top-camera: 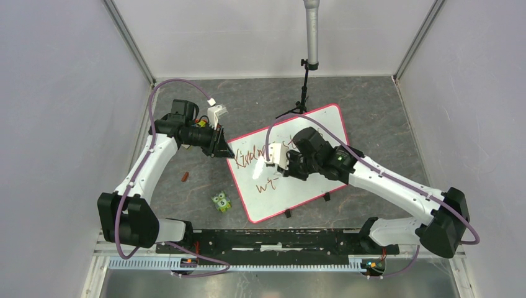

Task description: Write a sentence on the whiteboard

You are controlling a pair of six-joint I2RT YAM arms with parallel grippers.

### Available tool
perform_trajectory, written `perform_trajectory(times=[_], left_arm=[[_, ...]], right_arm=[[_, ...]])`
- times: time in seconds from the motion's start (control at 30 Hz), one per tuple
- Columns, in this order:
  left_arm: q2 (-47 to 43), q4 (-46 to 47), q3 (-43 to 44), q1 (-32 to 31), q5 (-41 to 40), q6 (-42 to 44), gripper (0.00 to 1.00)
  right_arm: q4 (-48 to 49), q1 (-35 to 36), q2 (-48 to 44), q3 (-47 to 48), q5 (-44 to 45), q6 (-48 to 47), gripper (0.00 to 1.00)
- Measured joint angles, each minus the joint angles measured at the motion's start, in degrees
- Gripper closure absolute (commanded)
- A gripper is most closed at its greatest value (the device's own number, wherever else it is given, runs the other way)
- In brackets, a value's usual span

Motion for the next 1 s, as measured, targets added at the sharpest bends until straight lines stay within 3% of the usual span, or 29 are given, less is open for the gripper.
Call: perform_trajectory(times=[0.53,1.0], left_arm=[[0.0,0.0,0.0,0.0,0.0,0.0,0.98],[0.0,0.0,0.0,0.0,0.0,0.0,0.98]], right_arm=[[-0.1,1.9,-2.3,-6.0,-0.2,0.4,1.0],[-3.3,1.5,-2.4,-0.9,2.9,-0.7,1.0]])
